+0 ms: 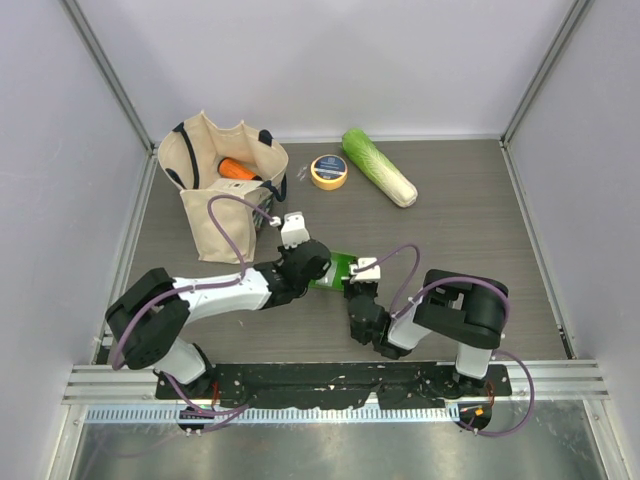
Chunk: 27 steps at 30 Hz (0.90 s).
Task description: Fold the paper box
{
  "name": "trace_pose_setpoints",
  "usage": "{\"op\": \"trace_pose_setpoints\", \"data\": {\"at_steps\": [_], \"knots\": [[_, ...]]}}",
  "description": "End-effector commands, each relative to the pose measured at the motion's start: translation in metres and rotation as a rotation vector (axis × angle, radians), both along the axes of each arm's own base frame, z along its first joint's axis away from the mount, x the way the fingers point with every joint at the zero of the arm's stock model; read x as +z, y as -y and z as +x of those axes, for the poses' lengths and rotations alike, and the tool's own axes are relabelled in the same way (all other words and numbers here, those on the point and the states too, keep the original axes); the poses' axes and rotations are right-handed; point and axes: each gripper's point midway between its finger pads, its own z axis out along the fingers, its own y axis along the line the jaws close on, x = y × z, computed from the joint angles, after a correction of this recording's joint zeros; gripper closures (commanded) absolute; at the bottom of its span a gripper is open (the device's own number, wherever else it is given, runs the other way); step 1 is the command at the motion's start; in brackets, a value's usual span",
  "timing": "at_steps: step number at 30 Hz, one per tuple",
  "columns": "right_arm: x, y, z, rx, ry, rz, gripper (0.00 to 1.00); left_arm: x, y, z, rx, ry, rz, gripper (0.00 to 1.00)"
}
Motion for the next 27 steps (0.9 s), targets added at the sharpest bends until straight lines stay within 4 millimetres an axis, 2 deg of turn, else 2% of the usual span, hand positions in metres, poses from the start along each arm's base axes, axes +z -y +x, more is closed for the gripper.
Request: {"op": "trace_pose_setpoints", "data": {"at_steps": [1,4,5,13,15,16,17,18,19,20,21,22,23,25,26,27], "knots": [[0.025,0.014,-0.006,-0.091,0.09,0.157,0.99,-0.016,-0.016,-0.013,0.03,-0.01,0.078,1.0],[0.022,0.012,-0.012,-0.067,0.083,0.145,0.94,-0.021,-0.022,-0.018,0.035,-0.008,0.09,1.0],[0.021,0.011,-0.015,-0.056,0.079,0.129,0.89,-0.023,-0.024,-0.019,0.035,-0.011,0.095,1.0],[0.01,0.009,-0.029,-0.016,0.028,0.082,0.78,-0.034,-0.025,-0.028,0.044,-0.01,0.114,1.0],[0.01,0.006,-0.032,0.008,0.017,0.108,0.71,-0.037,-0.024,-0.03,0.042,-0.015,0.123,1.0],[0.011,0.006,-0.035,0.027,-0.003,0.07,0.56,-0.038,-0.025,-0.03,0.047,-0.017,0.124,1.0],[0.013,-0.002,-0.037,0.044,-0.022,0.112,0.48,-0.04,-0.025,-0.03,0.05,-0.02,0.129,1.0],[-0.006,0.004,-0.042,0.064,-0.093,-0.038,0.45,-0.039,-0.025,-0.03,0.049,-0.018,0.128,1.0],[0.002,-0.005,-0.046,0.119,-0.132,0.003,0.43,-0.041,-0.025,-0.03,0.05,-0.02,0.134,1.0],[0.005,-0.01,-0.049,0.132,-0.168,0.018,0.41,-0.04,-0.024,-0.029,0.051,-0.019,0.134,1.0],[-0.008,0.002,-0.055,0.13,-0.228,-0.04,0.41,-0.041,-0.024,-0.029,0.051,-0.023,0.141,1.0],[-0.001,0.003,-0.061,0.147,-0.253,-0.012,0.41,-0.04,-0.024,-0.028,0.052,-0.022,0.142,1.0],[-0.005,0.003,-0.068,0.183,-0.297,0.005,0.41,-0.039,-0.023,-0.028,0.049,-0.021,0.143,1.0],[-0.02,0.016,-0.083,0.215,-0.382,-0.008,0.4,-0.039,-0.022,-0.029,0.045,-0.019,0.145,1.0],[-0.012,0.014,-0.091,0.255,-0.412,0.061,0.4,-0.037,-0.02,-0.028,0.042,-0.017,0.147,1.0],[-0.021,0.024,-0.098,0.262,-0.459,0.035,0.41,-0.036,-0.019,-0.028,0.041,-0.016,0.147,1.0]]}}
